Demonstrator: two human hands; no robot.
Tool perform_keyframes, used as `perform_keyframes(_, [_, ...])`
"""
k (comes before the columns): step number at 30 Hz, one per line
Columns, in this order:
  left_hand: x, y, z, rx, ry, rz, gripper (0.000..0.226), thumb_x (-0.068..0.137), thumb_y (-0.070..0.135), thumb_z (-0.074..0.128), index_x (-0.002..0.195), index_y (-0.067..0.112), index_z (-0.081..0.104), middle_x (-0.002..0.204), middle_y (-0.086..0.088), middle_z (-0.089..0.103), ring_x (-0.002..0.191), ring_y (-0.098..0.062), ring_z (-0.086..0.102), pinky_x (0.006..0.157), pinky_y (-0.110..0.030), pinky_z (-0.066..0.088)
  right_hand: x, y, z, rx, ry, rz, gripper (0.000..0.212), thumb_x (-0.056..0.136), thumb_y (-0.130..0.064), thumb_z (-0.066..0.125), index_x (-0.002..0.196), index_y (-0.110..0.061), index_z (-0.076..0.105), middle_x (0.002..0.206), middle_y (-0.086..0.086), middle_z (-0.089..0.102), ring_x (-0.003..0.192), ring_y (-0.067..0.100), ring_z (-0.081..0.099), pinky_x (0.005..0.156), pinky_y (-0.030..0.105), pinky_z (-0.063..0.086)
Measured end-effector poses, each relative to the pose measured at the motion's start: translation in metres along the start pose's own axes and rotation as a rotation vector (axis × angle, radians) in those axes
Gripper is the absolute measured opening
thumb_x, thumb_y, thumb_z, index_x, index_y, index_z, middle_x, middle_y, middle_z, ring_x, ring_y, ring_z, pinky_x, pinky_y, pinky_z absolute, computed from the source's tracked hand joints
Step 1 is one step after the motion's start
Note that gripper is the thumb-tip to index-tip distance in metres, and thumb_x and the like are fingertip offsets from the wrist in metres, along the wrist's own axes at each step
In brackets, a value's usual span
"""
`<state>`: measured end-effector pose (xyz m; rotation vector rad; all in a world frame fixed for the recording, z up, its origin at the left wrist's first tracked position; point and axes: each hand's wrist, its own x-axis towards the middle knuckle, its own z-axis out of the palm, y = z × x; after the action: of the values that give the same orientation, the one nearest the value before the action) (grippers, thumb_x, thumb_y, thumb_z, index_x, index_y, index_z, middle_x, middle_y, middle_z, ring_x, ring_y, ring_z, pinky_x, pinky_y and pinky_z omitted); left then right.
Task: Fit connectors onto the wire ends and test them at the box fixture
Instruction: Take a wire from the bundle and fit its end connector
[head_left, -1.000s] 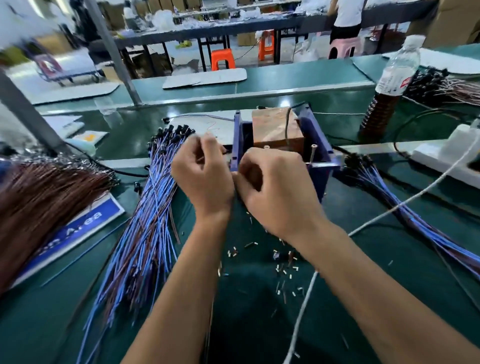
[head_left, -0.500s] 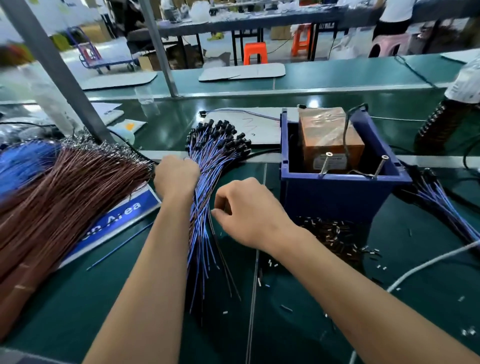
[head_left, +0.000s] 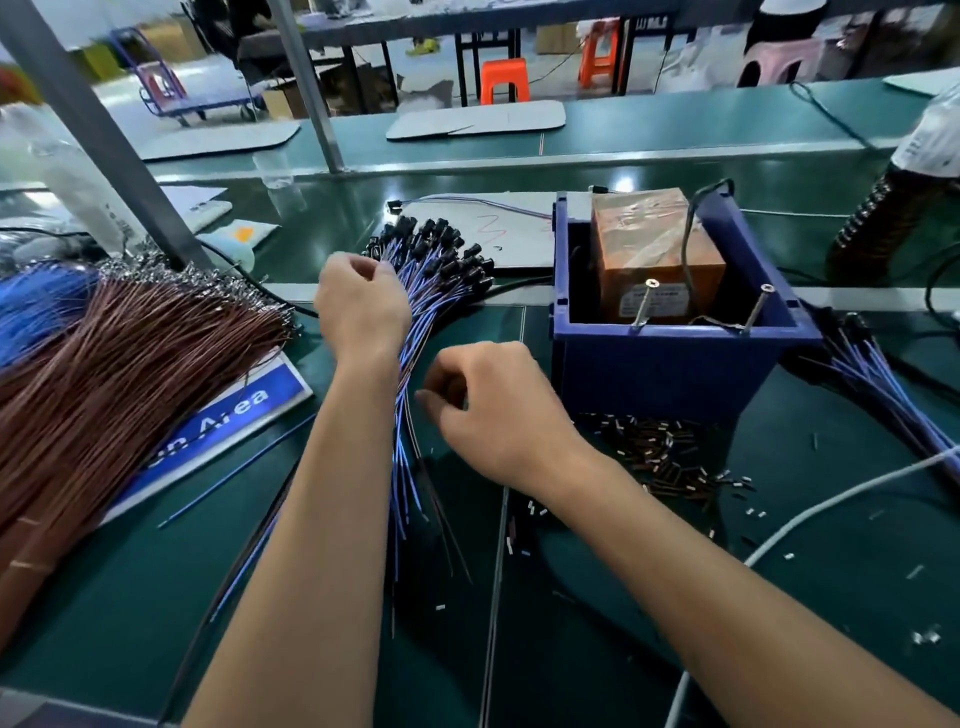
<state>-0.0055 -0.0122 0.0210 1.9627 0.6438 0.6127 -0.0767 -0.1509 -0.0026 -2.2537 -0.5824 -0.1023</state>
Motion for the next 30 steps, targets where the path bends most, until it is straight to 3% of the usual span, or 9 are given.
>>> perform_keyframes(3, [-0.022,0.038,-0.009,-0.593,-0.181,-0.075,0.016,0.108,0.014,0.045,0.092,0.015,0.05,0.069,0.002,0.062,0.052,-0.011,0.048,0.052,-0.029,0.043,-0.006,-0.006,-0.005,0.073,0.311,-0.063,0.012,0.1,-0.022,0.065,0.104,-0.012,0.071,0.097,0.003,0.069,0.086,0.02,0.062,0.079,0.039,0.053])
perform_keyframes(5, [-0.037,0.065,-0.019,-1.051,-0.442,-0.166,0.033,0.109,0.014,0.039,0.076,0.014,0.046,0.056,0.003,0.046,0.039,-0.008,0.032,0.038,-0.023,0.029,-0.01,-0.016,-0.011,0.128,0.476,-0.113,0.025,0.106,-0.022,0.057,0.123,-0.005,0.063,0.113,0.009,0.064,0.103,0.024,0.059,0.089,0.04,0.049])
perform_keyframes(8, [-0.051,0.091,-0.027,-1.633,-0.744,-0.246,0.047,0.109,0.012,0.031,0.063,0.012,0.04,0.05,0.002,0.036,0.033,-0.01,0.027,0.032,-0.022,0.023,-0.013,-0.031,-0.027,0.36,0.528,-0.14,0.029,0.109,-0.02,0.051,0.129,0.0,0.056,0.11,0.009,0.068,0.102,0.023,0.065,0.088,0.043,0.051])
perform_keyframes(13, [-0.064,0.102,-0.027,-1.984,-0.759,-0.276,0.038,0.108,0.011,0.028,0.071,0.014,0.036,0.053,0.0,0.032,0.047,-0.008,0.013,0.043,-0.021,0.01,-0.019,-0.022,-0.075,0.583,0.523,-0.165,0.008,0.103,-0.012,0.065,0.101,-0.006,0.07,0.075,0.002,0.072,0.06,0.013,0.066,0.059,0.04,0.057])
perform_keyframes(17, [-0.067,0.095,-0.029,-1.929,-0.729,-0.209,0.035,0.108,0.012,0.028,0.074,0.014,0.038,0.052,0.001,0.032,0.049,-0.008,0.012,0.044,-0.022,0.009,-0.032,0.007,-0.12,0.492,0.355,-0.196,0.003,0.096,-0.009,0.074,0.093,-0.008,0.075,0.072,-0.001,0.074,0.052,0.003,0.062,0.054,0.012,0.046])
perform_keyframes(21, [-0.067,0.079,-0.036,-1.787,-0.837,-0.085,0.034,0.111,0.018,0.027,0.081,0.012,0.041,0.058,0.003,0.026,0.048,-0.008,0.008,0.044,-0.021,0.003,-0.059,0.041,-0.147,0.269,0.311,-0.232,0.006,0.092,-0.013,0.079,0.091,-0.008,0.078,0.072,-0.003,0.075,0.059,0.007,0.067,0.061,0.014,0.048])
perform_keyframes(24, [-0.078,0.057,-0.029,-1.34,-0.997,0.097,0.029,0.11,0.027,0.022,0.09,0.018,0.041,0.06,0.007,0.04,0.049,-0.006,0.007,0.043,-0.02,0.003,-0.072,0.061,-0.147,0.063,0.373,-0.247,0.012,0.092,-0.021,0.08,0.086,-0.011,0.079,0.069,-0.008,0.072,0.06,0.008,0.066,0.062,0.016,0.048])
perform_keyframes(27, [-0.102,0.036,-0.01,-0.92,-1.209,0.244,0.019,0.103,0.032,0.035,0.092,0.018,0.044,0.068,0.003,0.056,0.045,-0.006,0.016,0.042,-0.019,0.01,-0.08,0.077,-0.143,-0.013,0.423,-0.242,0.012,0.093,-0.021,0.08,0.085,-0.011,0.079,0.07,-0.011,0.071,0.061,0.005,0.064,0.063,0.011,0.044])
perform_keyframes(30, [-0.135,0.021,0.023,-0.647,-1.126,0.372,0.02,0.105,0.023,0.046,0.089,0.014,0.053,0.073,-0.007,0.061,0.044,-0.01,0.029,0.043,-0.02,0.023,-0.085,0.091,-0.138,-0.014,0.418,-0.207,0.011,0.092,-0.02,0.08,0.085,-0.011,0.079,0.071,-0.014,0.069,0.062,0.001,0.062,0.065,0.012,0.043])
